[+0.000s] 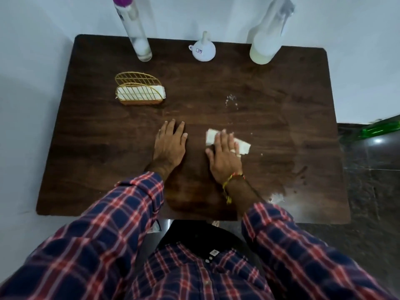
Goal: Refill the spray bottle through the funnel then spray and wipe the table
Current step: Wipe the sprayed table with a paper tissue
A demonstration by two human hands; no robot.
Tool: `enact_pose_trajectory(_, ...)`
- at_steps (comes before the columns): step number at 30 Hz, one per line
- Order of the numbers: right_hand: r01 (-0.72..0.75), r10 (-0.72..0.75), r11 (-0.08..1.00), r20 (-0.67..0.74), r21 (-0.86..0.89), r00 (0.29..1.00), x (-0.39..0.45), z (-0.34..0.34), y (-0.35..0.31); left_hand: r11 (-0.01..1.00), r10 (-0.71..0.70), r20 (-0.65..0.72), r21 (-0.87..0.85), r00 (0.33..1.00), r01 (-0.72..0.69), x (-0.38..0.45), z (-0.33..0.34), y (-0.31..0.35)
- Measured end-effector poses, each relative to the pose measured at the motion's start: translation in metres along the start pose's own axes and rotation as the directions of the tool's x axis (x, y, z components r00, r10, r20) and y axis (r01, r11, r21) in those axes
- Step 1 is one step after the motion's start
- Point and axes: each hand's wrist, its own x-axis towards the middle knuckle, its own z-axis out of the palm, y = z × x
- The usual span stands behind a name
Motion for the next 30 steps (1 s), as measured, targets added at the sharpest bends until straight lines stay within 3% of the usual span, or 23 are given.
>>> enact_pose_trajectory(2,-0.091,0.092,0.995,-0.02,0.027,0.996,0.042,-0.013,-0.007,1.0,0.029,-0.024,0.004,0.999,-0.028,0.02,-0.002,-0.001)
enact_pose_trajectory(7,0.174,-0.172,0.984,0.037,-0.027,0.984,0.04,-0.012,-0.022,0.996,0.034,-0.164,-0.073,0.986,-0.047,0.043,0.0,0.004)
enact_pose_trajectory(8,0.142,-0.142,0.99,0.004,-0.023,0.99,0.029,-0.008,-0.014,0.994,0.022,-0.192,-0.102,0.981,-0.042,0.044,0.003,0.005)
enact_pose_trajectory(10,-0.06,0.062,0.998,-0.075,0.027,0.995,0.029,-0.004,0.004,0.991,0.018,-0.235,-0.124,0.972,-0.048,0.046,0.013,0.005)
enact_pose_trajectory(13,-0.367,0.387,0.915,-0.106,0.168,0.916,0.079,-0.025,0.021,0.991,0.049,-0.291,-0.102,0.956,-0.082,0.046,0.023,0.008)
enact_pose_trajectory(15,-0.411,0.442,0.879,-0.09,0.241,0.893,0.129,-0.047,0.018,0.989,0.047,-0.297,-0.12,0.954,-0.086,0.047,0.024,0.007)
enact_pose_trajectory(19,-0.256,0.271,0.957,-0.103,0.133,0.957,0.176,-0.051,-0.01,0.99,0.068,-0.314,-0.096,0.947,-0.102,0.047,0.024,0.008)
enact_pose_trajectory(21,-0.106,0.112,0.993,-0.1,0.059,0.989,0.149,-0.041,-0.025,0.991,0.067,-0.31,-0.09,0.948,-0.1,0.046,0.025,0.009)
enact_pose_trajectory(24,0.096,-0.092,0.992,-0.05,0.083,0.995,0.09,-0.029,-0.017,0.991,0.06,-0.317,-0.095,0.947,-0.095,0.045,0.023,0.009)
enact_pose_trajectory(27,0.141,-0.138,0.989,-0.056,0.05,0.989,0.083,-0.031,0.022,0.992,0.06,-0.314,-0.088,0.948,-0.092,0.044,0.023,0.008)
enact_pose_trajectory(30,0.098,-0.1,0.995,-0.081,-0.032,0.992,0.133,-0.047,0.04,0.992,0.062,-0.314,-0.086,0.947,-0.094,0.043,0.023,0.008)
